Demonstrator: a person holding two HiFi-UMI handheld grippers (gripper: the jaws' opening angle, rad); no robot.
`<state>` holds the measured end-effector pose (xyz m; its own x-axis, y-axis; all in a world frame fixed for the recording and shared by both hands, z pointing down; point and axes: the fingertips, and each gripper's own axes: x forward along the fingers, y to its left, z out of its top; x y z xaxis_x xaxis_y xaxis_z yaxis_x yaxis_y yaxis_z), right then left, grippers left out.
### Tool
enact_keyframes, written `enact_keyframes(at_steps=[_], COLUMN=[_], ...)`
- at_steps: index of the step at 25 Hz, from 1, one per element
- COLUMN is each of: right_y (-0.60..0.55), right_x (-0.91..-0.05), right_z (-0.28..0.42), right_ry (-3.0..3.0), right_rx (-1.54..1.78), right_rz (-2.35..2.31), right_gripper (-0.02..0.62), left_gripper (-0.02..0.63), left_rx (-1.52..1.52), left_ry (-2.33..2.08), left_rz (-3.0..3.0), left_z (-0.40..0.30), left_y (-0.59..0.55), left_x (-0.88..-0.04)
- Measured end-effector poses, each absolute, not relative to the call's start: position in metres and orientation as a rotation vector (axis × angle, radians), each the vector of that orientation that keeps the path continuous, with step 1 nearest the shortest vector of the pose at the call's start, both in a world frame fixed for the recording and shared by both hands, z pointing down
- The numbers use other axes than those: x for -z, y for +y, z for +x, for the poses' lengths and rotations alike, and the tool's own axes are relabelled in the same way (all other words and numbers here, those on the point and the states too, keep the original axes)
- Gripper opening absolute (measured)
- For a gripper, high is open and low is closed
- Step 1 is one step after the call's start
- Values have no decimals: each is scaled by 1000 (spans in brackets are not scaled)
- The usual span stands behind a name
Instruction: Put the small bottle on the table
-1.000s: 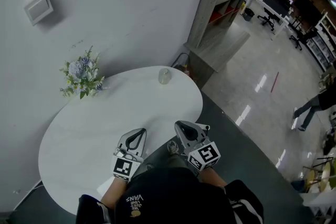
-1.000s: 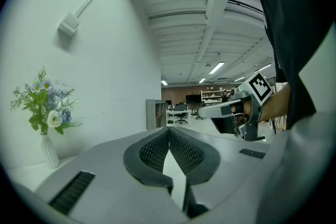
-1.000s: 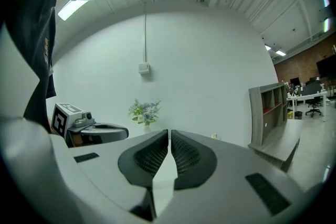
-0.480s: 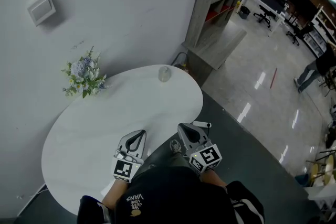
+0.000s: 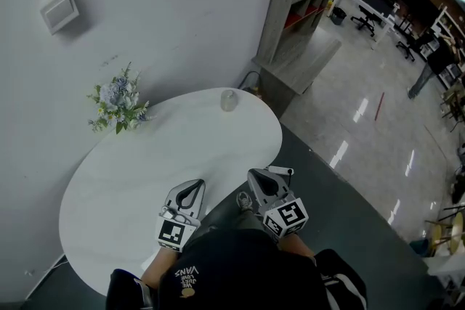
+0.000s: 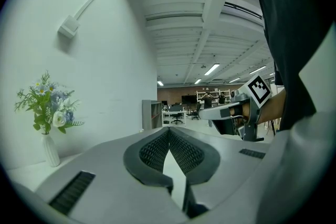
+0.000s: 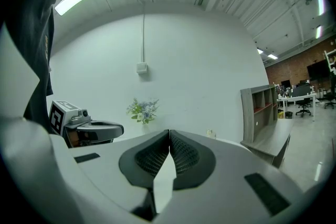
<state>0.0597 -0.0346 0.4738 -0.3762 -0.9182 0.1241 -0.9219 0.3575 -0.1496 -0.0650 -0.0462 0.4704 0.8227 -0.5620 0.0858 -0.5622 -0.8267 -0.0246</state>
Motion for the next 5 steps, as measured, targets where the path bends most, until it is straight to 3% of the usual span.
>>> enact_keyframes(at_steps=[5], right_y=[-39], right_x=[-472], right_z=[61], right_ry=[-2573], right_rx=[-300], right_rz=[1743], right_gripper=[43], left_gripper=[20], left_rx=[-163], left_ry=[-922], left_rz=[3012], left_z=[-64], left_y=[-49], left_x=[-474])
